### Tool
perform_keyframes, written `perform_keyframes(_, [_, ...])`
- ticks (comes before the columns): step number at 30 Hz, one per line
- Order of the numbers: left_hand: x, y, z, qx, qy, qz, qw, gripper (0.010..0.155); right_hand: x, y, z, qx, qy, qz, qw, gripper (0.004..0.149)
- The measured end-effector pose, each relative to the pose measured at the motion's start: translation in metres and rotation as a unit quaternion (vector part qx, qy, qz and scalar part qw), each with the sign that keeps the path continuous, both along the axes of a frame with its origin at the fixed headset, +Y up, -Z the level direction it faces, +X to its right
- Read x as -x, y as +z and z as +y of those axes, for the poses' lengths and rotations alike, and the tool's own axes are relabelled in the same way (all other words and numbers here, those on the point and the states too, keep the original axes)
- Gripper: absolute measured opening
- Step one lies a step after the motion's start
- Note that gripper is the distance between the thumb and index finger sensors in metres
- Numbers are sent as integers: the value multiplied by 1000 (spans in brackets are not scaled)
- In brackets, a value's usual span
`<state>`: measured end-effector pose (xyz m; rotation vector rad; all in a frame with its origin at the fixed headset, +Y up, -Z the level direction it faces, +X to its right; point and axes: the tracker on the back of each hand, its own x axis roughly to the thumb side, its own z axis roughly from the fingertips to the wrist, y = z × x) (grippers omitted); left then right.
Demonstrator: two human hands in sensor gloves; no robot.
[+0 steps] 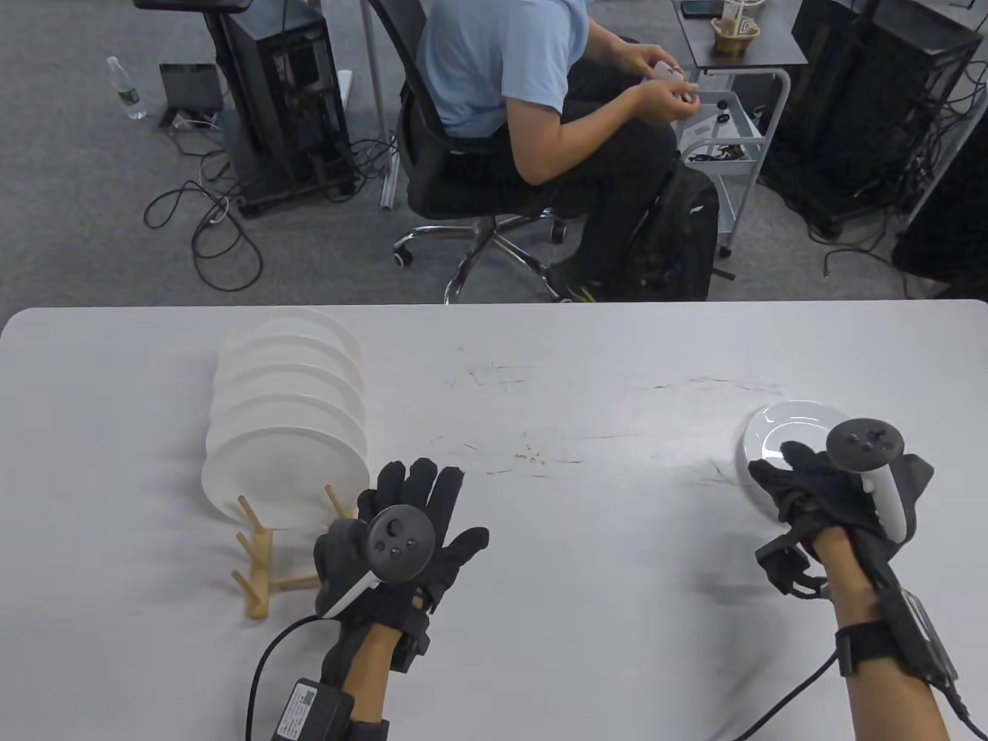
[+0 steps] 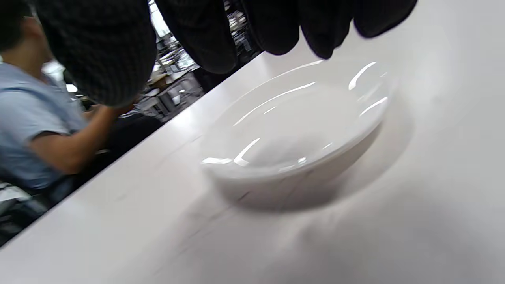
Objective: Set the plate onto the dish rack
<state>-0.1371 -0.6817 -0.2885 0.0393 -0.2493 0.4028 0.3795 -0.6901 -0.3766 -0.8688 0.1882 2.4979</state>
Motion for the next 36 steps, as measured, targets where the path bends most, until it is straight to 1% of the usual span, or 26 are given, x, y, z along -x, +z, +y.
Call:
perform_keyframes(1, [1,-1,-2,5,1,0,1000,82,-11,-2,-4,5,29,-36,999,74])
perform_keyframes(2, [1,-1,-3,10,1,1,1000,83,-18,-4,-8,9,42,-58,997,76])
perform_keyframes(3, [2,-1,-4,15,5,0,1000,83,-28,-6,-16,28,55,-87,994,79])
perform_keyframes(5, [2,-2,-5,16,9,-1,1000,82,-41,-8,-29,64,66,-121,988,85])
perform_keyframes(8, [2,-3,-6,24,7,-2,1000,82,-53,-12,-50,94,70,-157,981,92])
perform_keyframes(11, [0,-3,-8,29,6,-4,1000,83,-60,-13,-72,137,81,-170,973,94])
perform_keyframes(12, [0,-3,-8,31,5,-5,999,83,-63,-12,-78,140,78,-177,971,93])
perform_keyframes(13, [0,-3,-9,34,4,-4,999,83,-67,-10,-79,131,70,-190,970,93])
perform_keyframes(14, [1,-3,-9,36,6,-4,999,83,-72,-7,-81,77,11,-218,973,89])
perform_keyframes(15, [1,-4,-9,37,9,-4,999,83,-75,-6,-83,56,-17,-242,969,81])
perform_keyframes(16, [2,-4,-10,39,10,-4,999,83,-80,-3,-83,51,-44,-251,966,78])
perform_keyframes(17, [2,-4,-10,41,11,-4,999,83,-83,0,-81,48,-48,-255,964,76])
perform_keyframes(19, [2,-5,-10,43,11,-5,999,83,-89,7,-76,28,-42,-275,960,62])
perform_keyframes(22, [2,-5,-10,46,13,-6,999,83,-92,18,-68,9,-34,-288,957,57])
perform_keyframes(25, [2,-4,-11,49,17,-9,999,83,-91,30,-49,-14,0,-291,957,55])
perform_keyframes(26, [2,-3,-11,50,18,-10,999,83,-90,33,-38,-32,0,-289,957,54])
perform_keyframes(27, [1,-3,-11,51,19,-12,998,83,-89,35,-33,-44,-4,-288,957,53])
perform_keyframes(28, [1,-3,-11,50,20,-14,998,83,-87,37,-23,-68,-18,-283,957,52])
perform_keyframes(29, [0,-3,-11,51,19,-16,998,83,-83,39,-13,-94,-33,-276,956,52])
perform_keyframes(31, [-2,-3,-12,52,21,-19,998,83,-72,41,1,-121,-30,-248,961,57])
perform_keyframes(33, [-3,-3,-13,56,22,-23,998,83,-58,45,8,-154,-24,-218,963,64])
perform_keyframes(35, [-5,-2,-13,58,26,-30,998,83,-44,51,11,-190,-39,-192,962,71])
perform_keyframes(36, [-6,-2,-14,60,29,-33,997,83,-40,52,10,-201,-45,-184,961,72])
